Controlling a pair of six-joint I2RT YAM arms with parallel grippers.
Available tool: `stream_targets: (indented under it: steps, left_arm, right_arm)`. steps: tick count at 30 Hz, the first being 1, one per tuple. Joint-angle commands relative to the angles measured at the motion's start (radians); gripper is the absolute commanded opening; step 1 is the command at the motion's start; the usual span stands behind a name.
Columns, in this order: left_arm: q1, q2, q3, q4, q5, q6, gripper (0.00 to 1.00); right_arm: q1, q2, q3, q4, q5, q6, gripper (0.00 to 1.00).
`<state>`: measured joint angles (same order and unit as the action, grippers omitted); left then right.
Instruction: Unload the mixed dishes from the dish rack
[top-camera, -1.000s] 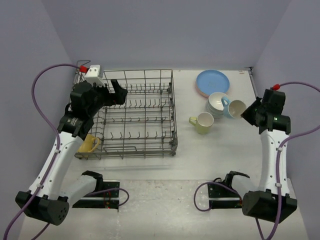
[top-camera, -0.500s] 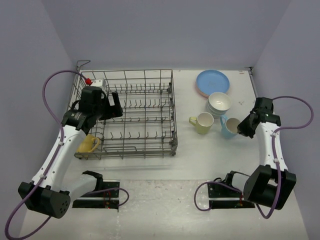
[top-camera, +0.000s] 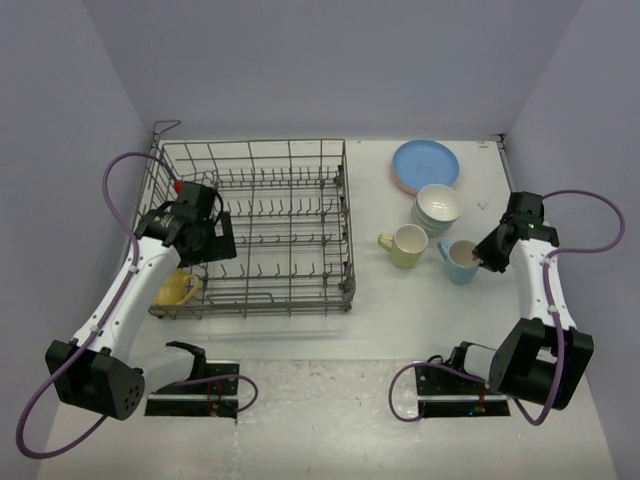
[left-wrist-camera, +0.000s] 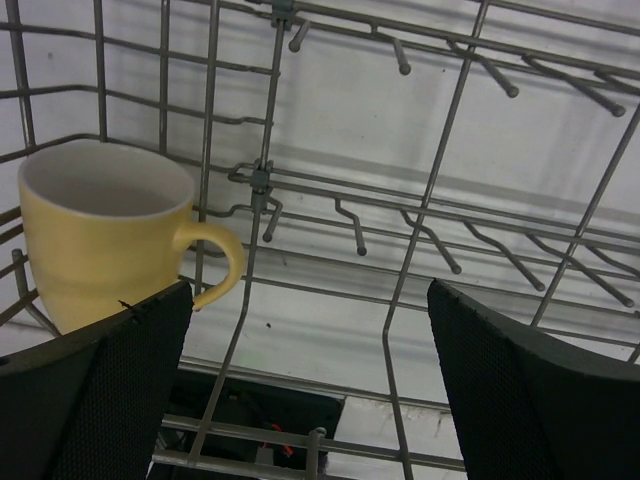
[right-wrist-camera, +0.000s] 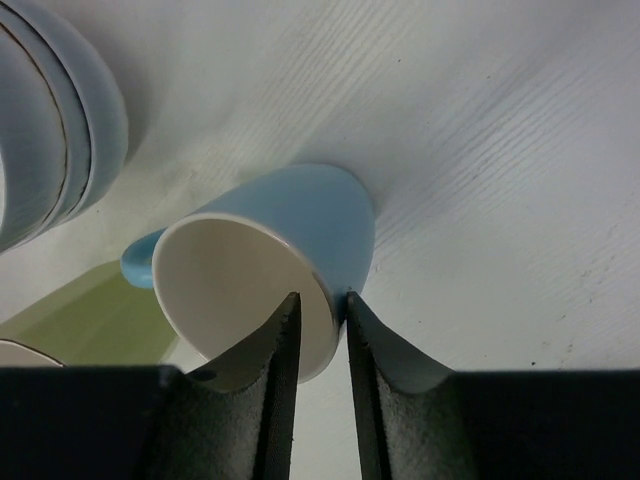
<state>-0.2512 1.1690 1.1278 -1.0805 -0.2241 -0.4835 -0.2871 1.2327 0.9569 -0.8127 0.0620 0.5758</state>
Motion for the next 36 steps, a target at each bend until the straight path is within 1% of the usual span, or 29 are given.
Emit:
stream_targets:
  steps: [1, 4, 5, 7, 8, 9, 10, 12, 15, 16, 18, 19, 21, 22, 30, 32, 35, 36]
  left_arm:
    - [-0.002, -0.003, -0.003, -0.082, -0.047, -0.029, 1.00]
    - [-0.002, -0.008, -0.036, -0.070, -0.031, -0.030, 1.00]
    - [-0.002, -0.008, -0.060, -0.067, -0.034, -0.033, 1.00]
    - [-0.002, 0.004, -0.079, -0.070, -0.055, -0.035, 1.00]
    - [-0.002, 0.011, -0.091, -0.078, -0.067, -0.044, 1.00]
    - [-0.002, 0.017, -0.095, -0.079, -0.083, -0.046, 1.00]
    - [-0.002, 0.026, -0.100, -0.081, -0.090, -0.050, 1.00]
    - [-0.002, 0.029, -0.114, -0.070, -0.104, -0.052, 1.00]
    - [-0.002, 0.035, -0.123, -0.067, -0.119, -0.059, 1.00]
    - [-0.002, 0.037, -0.126, -0.062, -0.127, -0.066, 0.99]
    - [-0.002, 0.052, -0.134, -0.056, -0.149, -0.073, 0.98]
    - [-0.002, 0.057, -0.137, -0.055, -0.152, -0.081, 0.97]
    - [-0.002, 0.066, -0.146, -0.036, -0.140, -0.078, 0.95]
    - [-0.002, 0.070, -0.160, -0.029, -0.136, -0.072, 0.94]
    - [-0.011, 0.080, -0.204, 0.050, -0.138, -0.061, 0.82]
    - [-0.014, 0.095, -0.214, 0.059, -0.155, -0.067, 0.73]
    - [-0.031, 0.115, -0.212, 0.053, -0.190, -0.092, 0.68]
    - [-0.036, 0.127, -0.211, 0.050, -0.201, -0.099, 0.67]
  right_arm:
    - [0.009, -0.009, -0.003, 0.043, 0.010, 0.018, 0.26]
    - [0.012, -0.027, 0.006, 0.041, -0.014, 0.012, 0.33]
    - [0.011, -0.030, 0.020, 0.035, -0.014, 0.012, 0.45]
    - [0.012, -0.039, 0.034, 0.023, -0.007, 0.010, 0.61]
    - [0.012, -0.056, 0.045, 0.020, -0.002, 0.010, 0.67]
    - [0.012, -0.064, 0.052, 0.012, 0.007, 0.012, 0.78]
    - [0.012, -0.085, 0.063, 0.009, 0.010, 0.016, 0.83]
    - [0.012, -0.107, 0.075, 0.009, 0.013, 0.016, 0.99]
    - [0.014, -0.157, 0.106, 0.035, -0.019, 0.009, 0.99]
    - [0.016, -0.173, 0.115, 0.049, -0.087, -0.002, 0.99]
    - [0.035, -0.217, 0.120, 0.099, -0.151, -0.017, 0.99]
    - [0.073, -0.231, 0.124, 0.116, -0.189, -0.022, 0.99]
    - [0.124, -0.254, 0.131, 0.162, -0.209, -0.022, 0.99]
    - [0.168, -0.256, 0.138, 0.174, -0.218, -0.021, 0.99]
    - [0.275, -0.202, 0.144, 0.282, -0.268, 0.016, 0.99]
    - [0.328, -0.177, 0.148, 0.300, -0.271, 0.018, 0.99]
    - [0.359, -0.139, 0.161, 0.314, -0.274, 0.022, 0.99]
    - [0.364, -0.131, 0.163, 0.316, -0.283, 0.024, 0.99]
